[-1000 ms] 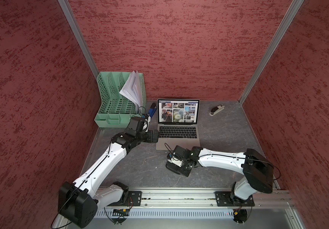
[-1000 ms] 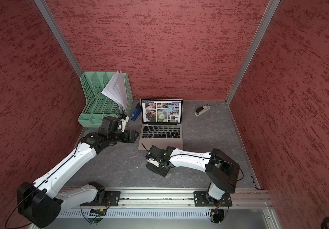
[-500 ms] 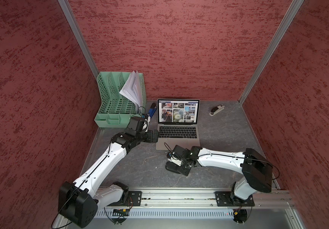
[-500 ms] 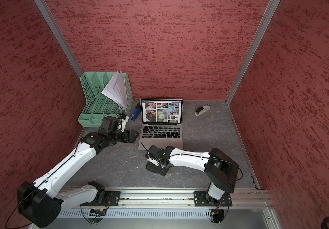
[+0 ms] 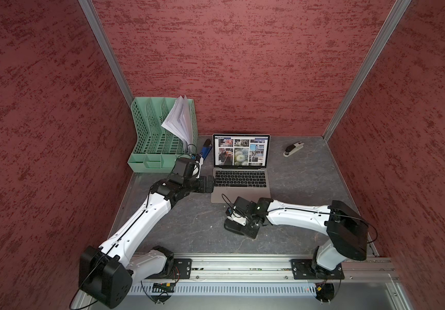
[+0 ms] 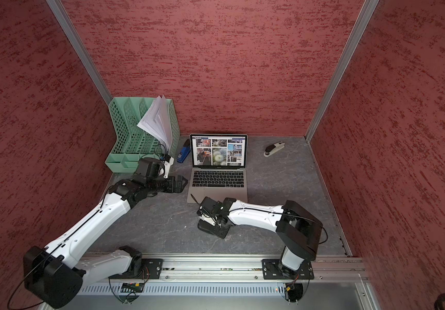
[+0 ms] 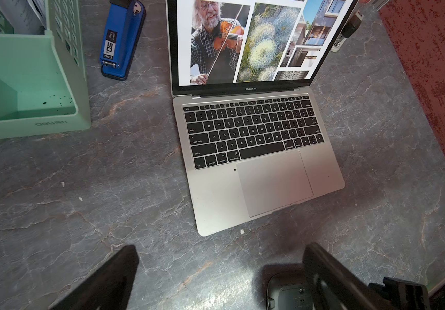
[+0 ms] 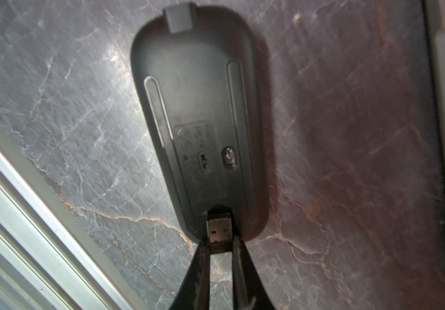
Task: Remove the wireless mouse receiver from the laptop
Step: Insert the USB plug into the mouse.
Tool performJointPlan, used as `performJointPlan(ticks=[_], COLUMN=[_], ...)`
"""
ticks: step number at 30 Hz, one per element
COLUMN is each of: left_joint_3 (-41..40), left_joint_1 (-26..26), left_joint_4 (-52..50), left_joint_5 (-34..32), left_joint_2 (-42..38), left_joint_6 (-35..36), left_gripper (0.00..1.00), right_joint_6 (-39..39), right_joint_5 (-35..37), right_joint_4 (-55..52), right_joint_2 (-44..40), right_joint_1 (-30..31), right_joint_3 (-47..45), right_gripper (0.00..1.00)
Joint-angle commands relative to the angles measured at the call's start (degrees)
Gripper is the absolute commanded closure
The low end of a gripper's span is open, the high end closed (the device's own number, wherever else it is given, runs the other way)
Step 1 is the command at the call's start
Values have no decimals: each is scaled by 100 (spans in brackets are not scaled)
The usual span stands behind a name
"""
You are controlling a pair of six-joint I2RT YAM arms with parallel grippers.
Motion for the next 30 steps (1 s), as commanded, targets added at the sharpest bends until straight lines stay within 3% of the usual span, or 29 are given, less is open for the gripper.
performJointPlan(ticks=[1, 30], left_joint_3=[72, 71], left_joint_1=[38, 55], left_joint_4=[47, 24], left_joint_5=[134, 196], left_joint_2=[45, 133], left_joint_6=[98, 70], left_gripper=[0, 0], right_joint_6=[-322, -268], right_joint_5=[182, -189], right_joint_4=[-258, -201], right_joint_2=[-89, -14], right_joint_1=[-65, -123], right_joint_3=[204, 333], right_gripper=[100, 100])
